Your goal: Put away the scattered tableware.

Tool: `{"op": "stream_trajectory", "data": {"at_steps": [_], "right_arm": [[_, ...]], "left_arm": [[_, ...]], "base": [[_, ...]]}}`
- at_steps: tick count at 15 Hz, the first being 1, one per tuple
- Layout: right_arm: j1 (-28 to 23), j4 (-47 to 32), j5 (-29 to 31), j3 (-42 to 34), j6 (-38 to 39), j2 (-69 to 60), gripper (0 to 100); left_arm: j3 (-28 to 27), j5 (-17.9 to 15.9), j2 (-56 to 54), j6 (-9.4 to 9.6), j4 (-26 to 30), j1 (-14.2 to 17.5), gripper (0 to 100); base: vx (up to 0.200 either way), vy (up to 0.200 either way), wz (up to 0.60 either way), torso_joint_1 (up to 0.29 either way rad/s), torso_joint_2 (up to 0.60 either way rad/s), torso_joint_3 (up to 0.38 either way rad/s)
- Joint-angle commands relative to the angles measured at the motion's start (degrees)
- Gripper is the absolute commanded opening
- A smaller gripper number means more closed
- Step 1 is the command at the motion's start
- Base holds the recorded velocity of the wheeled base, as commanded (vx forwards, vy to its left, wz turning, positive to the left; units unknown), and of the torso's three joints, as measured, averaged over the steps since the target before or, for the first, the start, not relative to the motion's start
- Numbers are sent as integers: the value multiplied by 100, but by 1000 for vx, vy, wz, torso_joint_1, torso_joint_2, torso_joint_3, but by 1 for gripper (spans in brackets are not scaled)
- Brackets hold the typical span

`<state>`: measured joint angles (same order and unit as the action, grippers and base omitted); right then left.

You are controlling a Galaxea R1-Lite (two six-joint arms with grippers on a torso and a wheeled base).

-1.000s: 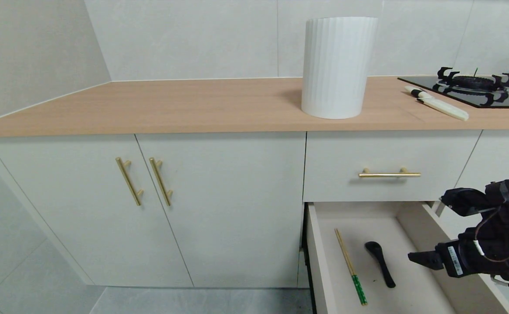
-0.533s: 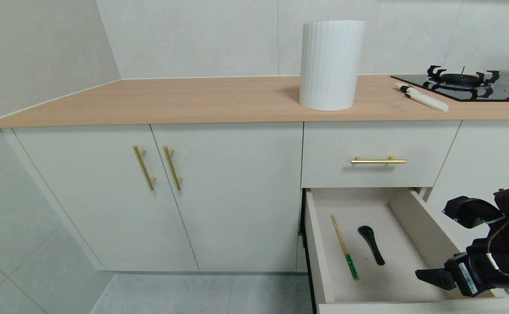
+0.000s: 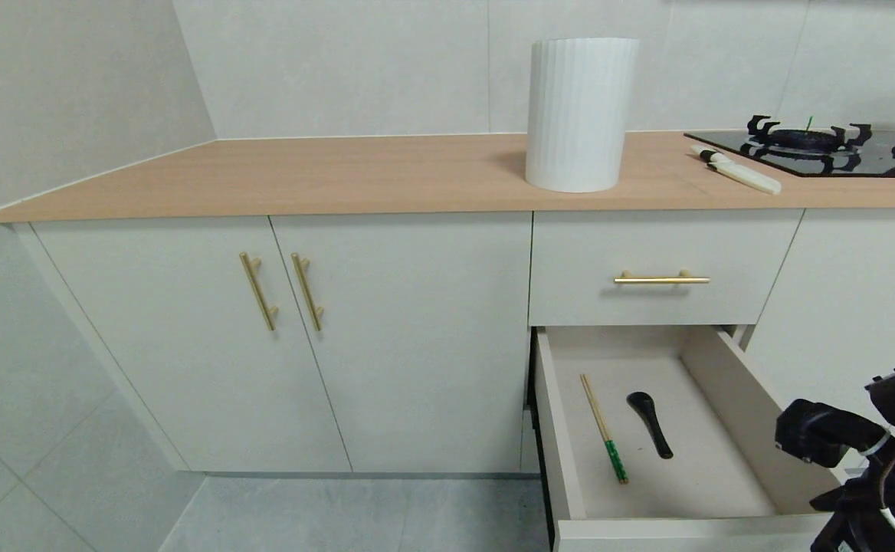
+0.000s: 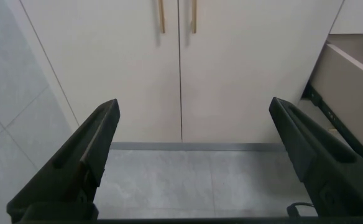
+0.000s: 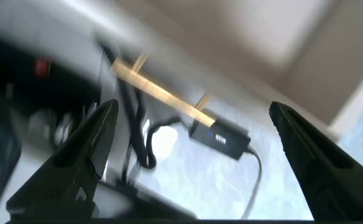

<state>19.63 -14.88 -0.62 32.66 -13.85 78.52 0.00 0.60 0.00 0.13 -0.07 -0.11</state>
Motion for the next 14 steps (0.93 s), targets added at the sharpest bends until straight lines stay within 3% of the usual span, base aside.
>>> {"op": "stream_trajectory", "data": {"at_steps": [1,7,14], "right_arm": [[331,-58,18,-119,-30,-56,100],[982,-58,132,-524,-276,260,100],[1017,65,194,-541,-232,717,100]], "left_arm": [[0,11,0,-5,-1,2,100],[0,2,9,4,-1,2,100],[0,2,9,4,-1,2,100]], "base": [[0,0,0,0,0,0],[0,0,0,0,0,0],[0,0,0,0,0,0]]}}
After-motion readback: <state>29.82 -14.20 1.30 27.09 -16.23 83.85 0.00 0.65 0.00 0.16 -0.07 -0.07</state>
